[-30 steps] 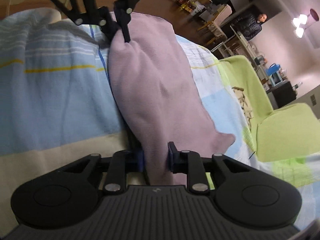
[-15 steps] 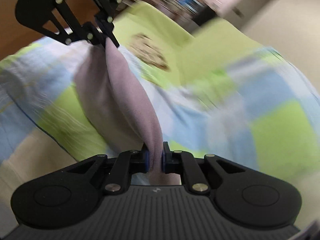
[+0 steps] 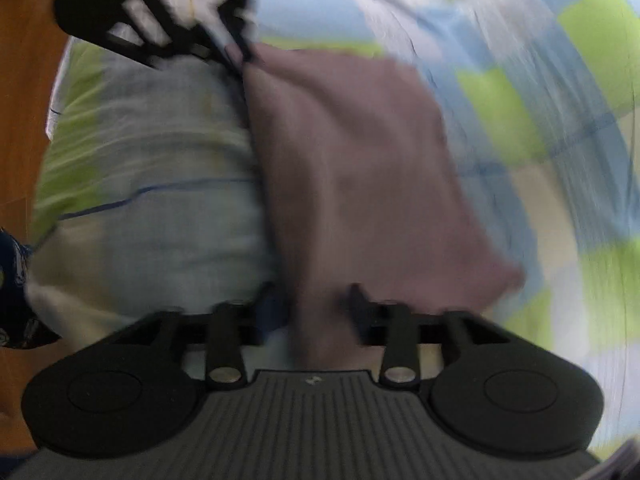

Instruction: Fold clothes

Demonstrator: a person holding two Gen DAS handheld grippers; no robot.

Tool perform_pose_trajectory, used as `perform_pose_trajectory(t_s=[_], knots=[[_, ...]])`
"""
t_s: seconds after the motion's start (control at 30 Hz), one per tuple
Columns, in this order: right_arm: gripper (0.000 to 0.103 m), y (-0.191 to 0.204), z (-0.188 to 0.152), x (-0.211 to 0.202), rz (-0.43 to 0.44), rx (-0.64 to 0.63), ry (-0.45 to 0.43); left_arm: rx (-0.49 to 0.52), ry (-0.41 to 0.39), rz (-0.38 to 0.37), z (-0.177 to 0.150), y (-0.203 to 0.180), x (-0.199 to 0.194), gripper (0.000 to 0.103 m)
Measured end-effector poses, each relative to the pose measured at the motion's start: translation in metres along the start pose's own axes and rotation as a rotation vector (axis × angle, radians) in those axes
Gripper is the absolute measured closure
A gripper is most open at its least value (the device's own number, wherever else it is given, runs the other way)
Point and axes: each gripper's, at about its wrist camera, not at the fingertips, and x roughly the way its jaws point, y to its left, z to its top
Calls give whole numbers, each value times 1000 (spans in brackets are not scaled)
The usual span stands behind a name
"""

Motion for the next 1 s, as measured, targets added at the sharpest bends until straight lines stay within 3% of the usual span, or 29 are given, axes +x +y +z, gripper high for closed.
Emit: perform_pose_trajectory(t_s=[0.03,0.07,0.1,0.2,0.27,0.33,0.43,0.53,0.63,0.73,0.83,0.97,1.0], knots=[[47,-5,-5,-6,-3,77,13,-56,-1,-15,-5,11,-4,86],[41,-14,-11,-13,-2,166,20,-114,-2,-26,-12,25,-6,86],[33,-24,-17,-19,2,259,24,-238,-7,-53,-17,48,-9,86],[33,-54,-38,-31,19,536,-31,-571,-13,-135,-14,93,0,69],[33,-83,-54,-27,85,820,-117,-739,-32,-176,-16,113,11,70],[32,-102,-66,-15,123,1013,-168,-864,-57,-205,-18,134,23,70],[32,-128,-76,0,158,1212,-247,-869,-169,-196,-7,163,29,67],[26,-144,-87,14,209,1298,-304,-827,-227,-212,9,188,44,61],[26,-155,-82,34,224,1310,-296,-778,-166,-304,21,201,73,64],[26,-155,-74,39,242,1288,-296,-772,-144,-283,13,195,79,65],[26,-150,-71,41,261,1262,-285,-856,-128,-328,-7,192,79,66],[26,-148,-71,43,263,1252,-278,-870,-133,-347,-1,194,99,72],[26,-150,-69,40,249,1243,-288,-868,-138,-344,1,195,98,86]])
